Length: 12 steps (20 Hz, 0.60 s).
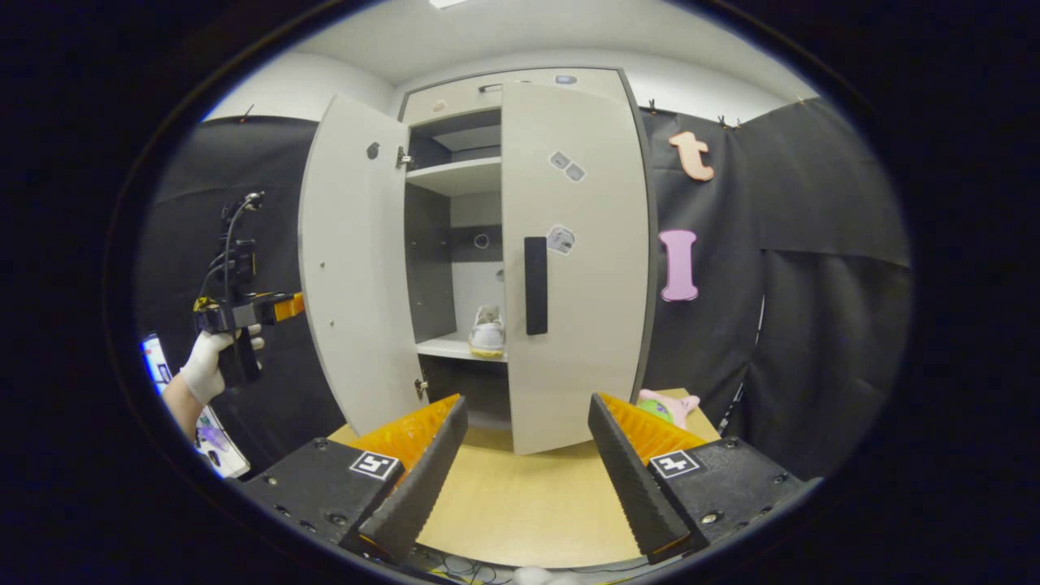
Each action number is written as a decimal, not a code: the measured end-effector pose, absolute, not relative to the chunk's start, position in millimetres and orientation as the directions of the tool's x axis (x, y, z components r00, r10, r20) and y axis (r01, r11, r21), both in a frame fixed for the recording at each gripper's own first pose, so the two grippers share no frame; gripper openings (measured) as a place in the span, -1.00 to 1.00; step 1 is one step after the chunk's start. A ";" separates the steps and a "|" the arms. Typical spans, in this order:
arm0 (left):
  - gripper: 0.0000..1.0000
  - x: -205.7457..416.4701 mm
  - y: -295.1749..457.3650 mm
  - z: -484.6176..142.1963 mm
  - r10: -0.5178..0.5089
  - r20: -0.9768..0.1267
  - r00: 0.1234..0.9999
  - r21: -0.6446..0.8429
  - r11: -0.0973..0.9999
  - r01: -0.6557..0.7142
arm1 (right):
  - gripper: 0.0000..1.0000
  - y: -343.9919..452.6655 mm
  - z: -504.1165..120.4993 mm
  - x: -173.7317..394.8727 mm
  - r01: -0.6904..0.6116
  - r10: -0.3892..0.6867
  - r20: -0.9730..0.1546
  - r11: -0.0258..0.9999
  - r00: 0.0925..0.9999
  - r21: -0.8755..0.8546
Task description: Grab one shoe with the right hand and put it into the shoe cabinet, grab the other shoe with the left hand and put it into the shoe cabinet; then close the right door with the right hand and the left door with the left hand.
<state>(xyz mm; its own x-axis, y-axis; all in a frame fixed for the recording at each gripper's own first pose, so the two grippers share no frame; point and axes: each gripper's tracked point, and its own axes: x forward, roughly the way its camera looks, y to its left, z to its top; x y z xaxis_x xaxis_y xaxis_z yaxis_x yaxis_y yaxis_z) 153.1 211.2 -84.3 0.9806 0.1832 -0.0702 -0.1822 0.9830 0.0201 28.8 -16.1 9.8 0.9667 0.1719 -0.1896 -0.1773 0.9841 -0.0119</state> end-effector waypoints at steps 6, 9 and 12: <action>0.65 152.1 170.7 -81.4 0.121 -0.066 0.990 0.017 0.993 -0.120 | 0.94 -20.0 11.9 26.3 -0.186 0.181 -0.189 0.983 0.965 -0.009; 0.66 157.9 131.9 -82.1 0.053 -0.069 0.996 0.002 0.999 -0.053 | 0.89 -24.9 14.0 26.0 -0.178 0.175 -0.187 0.984 0.967 0.000; 0.66 166.2 94.5 -80.6 -0.005 -0.062 0.998 -0.014 1.000 0.004 | 0.89 -33.3 15.5 24.9 -0.165 0.163 -0.186 0.986 0.969 0.008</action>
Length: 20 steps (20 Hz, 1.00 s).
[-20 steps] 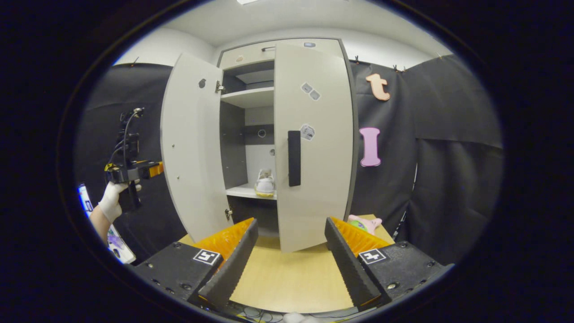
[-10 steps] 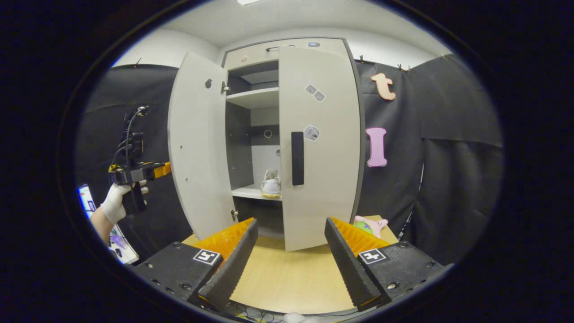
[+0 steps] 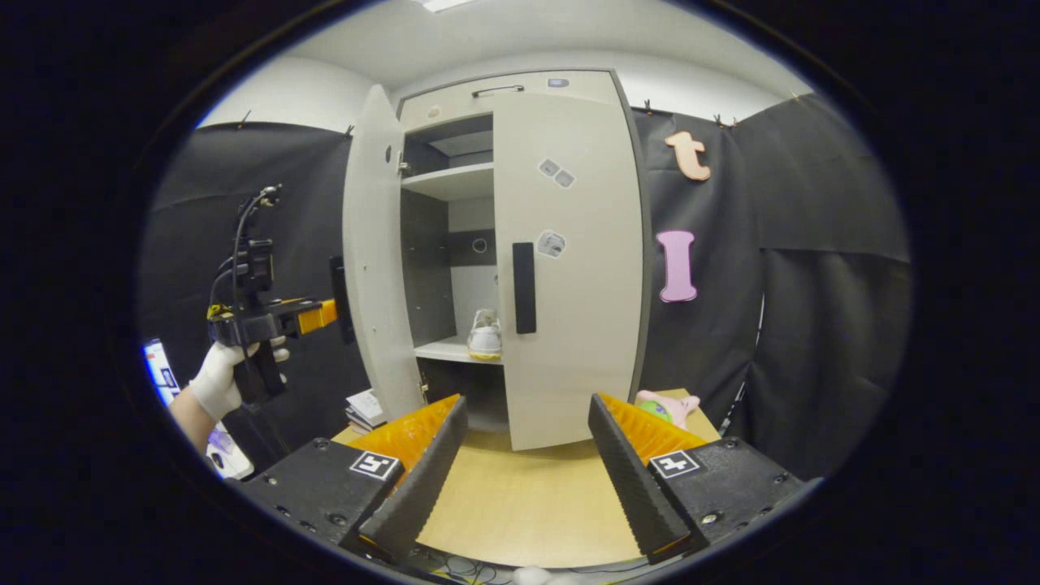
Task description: Grab one shoe with the right hand and put it into the shoe cabinet, grab the other shoe with the left hand and put it into the shoe cabinet; then close the right door with the right hand and the left door with the left hand.
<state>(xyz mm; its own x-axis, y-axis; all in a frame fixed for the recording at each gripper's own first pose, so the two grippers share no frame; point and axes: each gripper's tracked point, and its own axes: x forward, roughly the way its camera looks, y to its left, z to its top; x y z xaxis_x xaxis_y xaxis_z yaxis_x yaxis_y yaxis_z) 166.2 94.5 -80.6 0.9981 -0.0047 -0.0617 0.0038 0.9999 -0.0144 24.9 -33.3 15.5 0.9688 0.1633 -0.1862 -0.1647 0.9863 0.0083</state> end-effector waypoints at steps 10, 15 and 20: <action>1.00 162.9 42.3 -69.2 -0.048 -0.040 0.998 -0.007 0.999 0.048 | 0.95 -56.0 32.4 17.4 -0.122 0.122 -0.157 0.993 0.980 0.010; 0.93 136.6 40.3 -67.6 -0.050 -0.050 0.997 -0.003 0.999 0.050 | 0.95 -55.1 31.9 12.4 -0.127 0.125 -0.140 0.992 0.982 -0.002; 0.92 83.9 23.4 -46.6 -0.084 -0.017 0.996 -0.013 0.996 0.084 | 0.94 -52.5 40.0 12.4 -0.116 0.117 -0.114 0.993 0.987 0.009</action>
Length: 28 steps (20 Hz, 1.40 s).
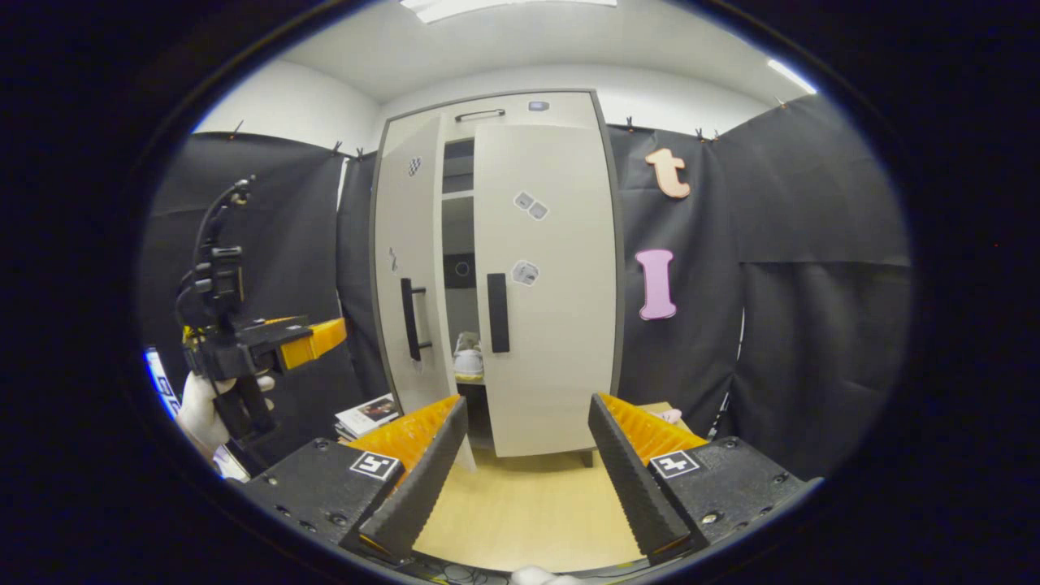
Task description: Grab one shoe with the right hand and put it into the shoe cabinet, grab the other shoe with the left hand and put it into the shoe cabinet; then close the right door with the right hand and the left door with the left hand.
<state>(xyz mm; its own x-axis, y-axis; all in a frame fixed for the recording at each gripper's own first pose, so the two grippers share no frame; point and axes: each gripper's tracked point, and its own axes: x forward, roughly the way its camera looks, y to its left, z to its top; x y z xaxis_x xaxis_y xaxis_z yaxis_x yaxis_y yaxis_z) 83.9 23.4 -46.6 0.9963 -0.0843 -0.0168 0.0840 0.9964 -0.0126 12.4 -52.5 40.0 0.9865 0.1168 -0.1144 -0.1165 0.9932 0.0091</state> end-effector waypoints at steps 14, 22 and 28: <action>0.92 -50.9 29.1 -68.8 -0.080 -0.045 0.996 -0.020 0.997 0.079 | 0.89 -66.9 40.8 -9.5 -0.028 0.027 -0.077 1.000 0.997 -0.012; 0.92 -62.5 47.9 -72.2 -0.018 -0.057 0.998 0.003 1.000 0.019 | 0.94 -64.6 39.0 -21.0 -0.036 0.034 -0.082 0.999 0.996 -0.015; 0.92 -58.8 47.7 -67.9 -0.024 -0.051 0.998 0.004 1.000 0.025 | 0.95 -61.5 41.8 -27.8 -0.048 0.046 -0.078 0.999 0.996 -0.022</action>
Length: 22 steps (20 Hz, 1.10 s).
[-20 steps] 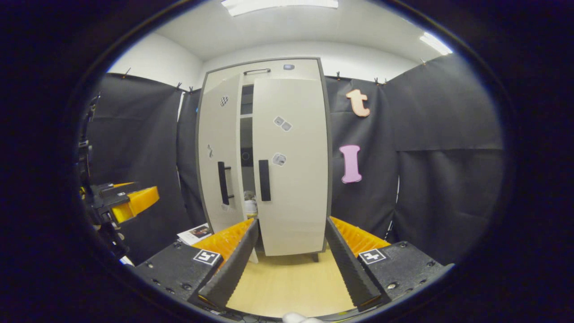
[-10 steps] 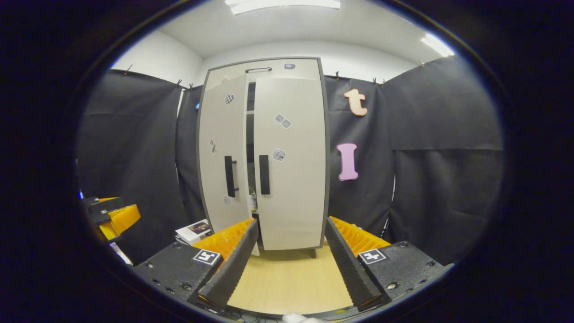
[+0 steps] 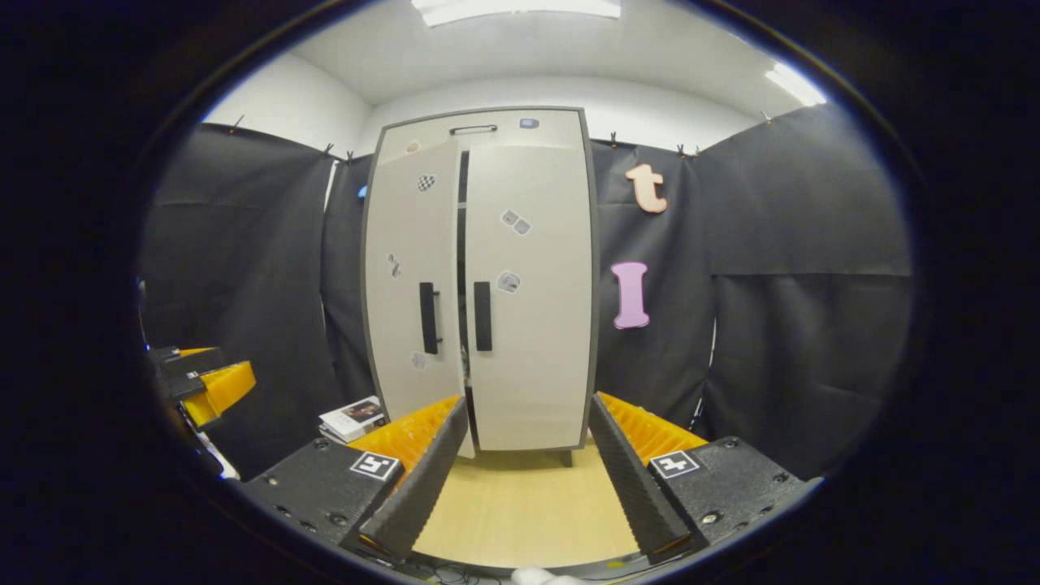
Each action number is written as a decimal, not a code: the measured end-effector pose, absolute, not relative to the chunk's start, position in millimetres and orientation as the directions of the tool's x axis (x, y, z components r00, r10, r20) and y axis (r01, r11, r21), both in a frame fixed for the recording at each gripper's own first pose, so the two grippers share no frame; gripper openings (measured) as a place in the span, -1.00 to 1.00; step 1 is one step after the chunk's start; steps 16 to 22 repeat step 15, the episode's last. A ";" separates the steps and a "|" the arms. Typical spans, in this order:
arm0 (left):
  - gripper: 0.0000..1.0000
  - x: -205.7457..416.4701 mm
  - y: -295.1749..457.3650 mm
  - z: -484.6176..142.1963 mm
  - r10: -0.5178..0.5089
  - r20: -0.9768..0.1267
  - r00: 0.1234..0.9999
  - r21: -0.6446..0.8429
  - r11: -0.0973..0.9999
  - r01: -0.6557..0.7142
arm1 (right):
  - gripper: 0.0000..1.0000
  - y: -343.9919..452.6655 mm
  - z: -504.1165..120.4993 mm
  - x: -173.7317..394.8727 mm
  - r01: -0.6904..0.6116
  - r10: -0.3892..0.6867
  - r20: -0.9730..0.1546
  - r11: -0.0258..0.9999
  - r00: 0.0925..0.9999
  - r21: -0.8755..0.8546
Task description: Grab one shoe with the right hand and put it into the shoe cabinet, grab the other shoe with the left hand and put it into the shoe cabinet; then close the right door with the right hand and the left door with the left hand.
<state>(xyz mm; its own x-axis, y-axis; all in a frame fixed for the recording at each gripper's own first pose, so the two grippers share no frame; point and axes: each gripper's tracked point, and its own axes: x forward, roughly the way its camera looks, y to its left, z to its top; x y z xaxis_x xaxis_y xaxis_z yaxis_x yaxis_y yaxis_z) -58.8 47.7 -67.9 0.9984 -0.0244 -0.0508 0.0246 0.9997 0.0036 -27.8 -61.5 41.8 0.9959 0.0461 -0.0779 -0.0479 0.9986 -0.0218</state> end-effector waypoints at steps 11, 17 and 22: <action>0.92 -54.0 40.7 -61.9 -0.029 -0.043 0.999 0.004 1.000 0.029 | 0.95 -63.0 45.2 -29.1 -0.063 0.061 -0.073 0.998 0.995 -0.026; 0.92 -49.9 33.8 -62.1 -0.039 -0.043 0.998 0.005 0.999 0.040 | 0.95 -65.0 47.4 -27.3 -0.066 0.064 -0.070 0.997 0.996 -0.029; 0.92 -49.9 33.8 -62.1 -0.039 -0.043 0.998 0.005 0.999 0.040 | 0.95 -65.0 47.4 -27.3 -0.066 0.064 -0.070 0.997 0.996 -0.029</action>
